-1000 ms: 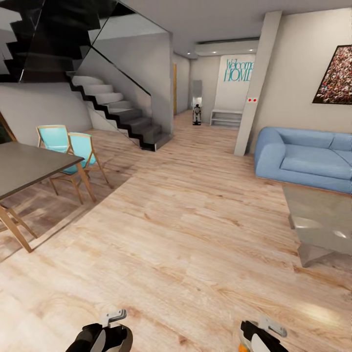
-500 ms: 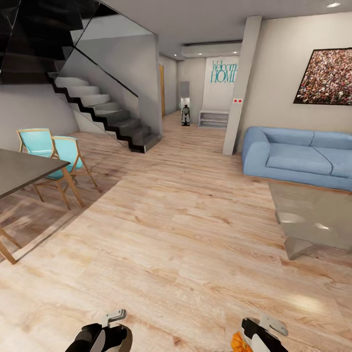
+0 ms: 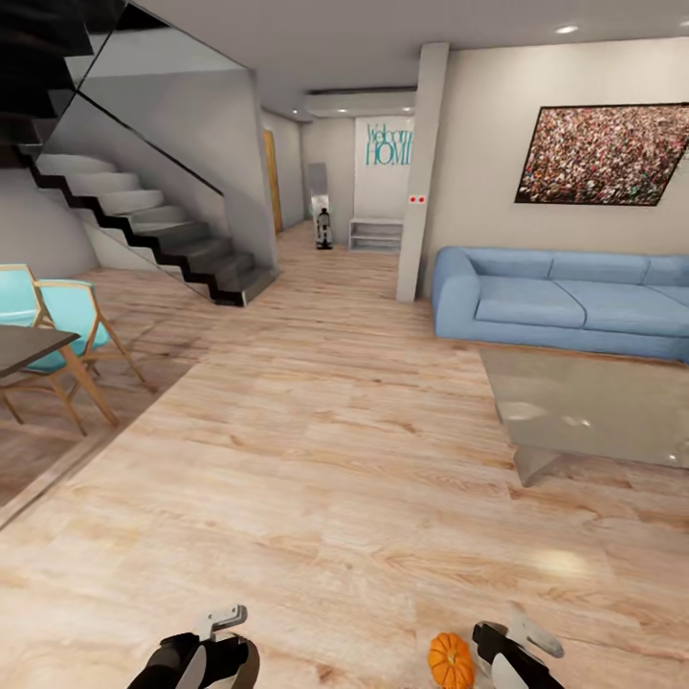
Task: Place each of the two pumpkins and all three candles from the living room inside a cabinet in the living room (use any cabinet), then make sure every cabinet is closed, and position the cauldron so it is next to a table in the living room.
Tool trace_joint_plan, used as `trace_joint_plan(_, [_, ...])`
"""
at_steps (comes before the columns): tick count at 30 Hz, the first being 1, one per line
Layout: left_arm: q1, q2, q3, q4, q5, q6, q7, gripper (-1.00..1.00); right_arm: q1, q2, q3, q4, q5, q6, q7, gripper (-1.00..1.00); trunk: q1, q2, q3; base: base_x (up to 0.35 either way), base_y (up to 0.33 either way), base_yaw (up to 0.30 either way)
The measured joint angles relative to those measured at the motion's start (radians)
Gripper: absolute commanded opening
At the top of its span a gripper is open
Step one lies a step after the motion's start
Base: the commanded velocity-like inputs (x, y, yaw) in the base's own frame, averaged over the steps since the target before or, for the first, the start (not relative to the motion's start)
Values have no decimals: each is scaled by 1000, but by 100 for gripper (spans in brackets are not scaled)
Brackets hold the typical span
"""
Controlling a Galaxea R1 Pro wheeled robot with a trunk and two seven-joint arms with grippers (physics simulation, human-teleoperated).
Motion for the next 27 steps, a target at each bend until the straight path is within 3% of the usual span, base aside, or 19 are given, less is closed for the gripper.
trace_joint_plan(27, [0, 1, 0, 0, -2, 1, 0, -100, 0, -3, -1, 1, 0, -1, 4, -100, 0, 0, 26, 0, 0, -245])
